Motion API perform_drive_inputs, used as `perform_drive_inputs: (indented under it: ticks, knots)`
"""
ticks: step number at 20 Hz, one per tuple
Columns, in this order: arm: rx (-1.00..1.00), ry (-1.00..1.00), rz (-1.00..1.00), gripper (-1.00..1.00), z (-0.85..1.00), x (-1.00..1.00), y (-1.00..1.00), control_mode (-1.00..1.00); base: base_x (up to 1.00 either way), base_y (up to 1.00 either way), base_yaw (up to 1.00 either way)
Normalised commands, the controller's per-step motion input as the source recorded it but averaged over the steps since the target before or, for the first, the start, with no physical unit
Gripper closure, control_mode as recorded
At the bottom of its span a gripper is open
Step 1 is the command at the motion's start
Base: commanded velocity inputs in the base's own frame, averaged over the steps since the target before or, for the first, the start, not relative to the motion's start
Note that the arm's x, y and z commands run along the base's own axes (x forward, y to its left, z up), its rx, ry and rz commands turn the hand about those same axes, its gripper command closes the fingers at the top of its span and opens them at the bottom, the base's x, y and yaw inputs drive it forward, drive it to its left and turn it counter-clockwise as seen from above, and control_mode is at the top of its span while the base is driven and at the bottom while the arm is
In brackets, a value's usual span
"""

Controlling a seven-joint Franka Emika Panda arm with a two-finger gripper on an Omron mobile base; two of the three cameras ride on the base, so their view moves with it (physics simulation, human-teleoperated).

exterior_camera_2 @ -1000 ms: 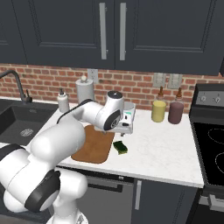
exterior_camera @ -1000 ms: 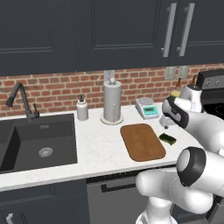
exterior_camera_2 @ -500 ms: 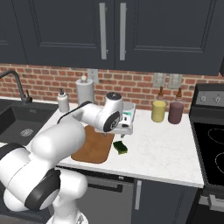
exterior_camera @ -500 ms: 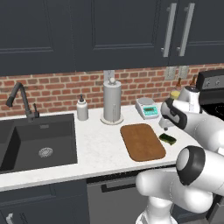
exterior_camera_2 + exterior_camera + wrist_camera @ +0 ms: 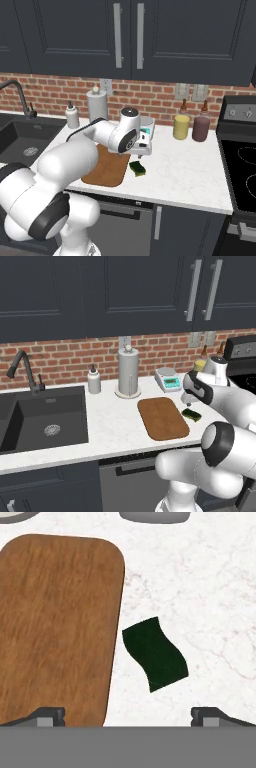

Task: Pick up the sponge from the counter and clean the cutting board by briefly scrubbing or pressing down on the cutting board. Once finished, release the sponge.

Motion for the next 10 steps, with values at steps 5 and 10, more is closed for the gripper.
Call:
perform_drive_inputs:
  ticks: [5,10]
  knots:
    - [0.0,0.0,0.06,-1.0,0.0,0.08,0.0,-1.0,0.0,0.0,0.0]
    - [0.0,0.0,0.06,-1.0,-0.06,0.11,-0.01,-1.0,0.0,0.0,0.0]
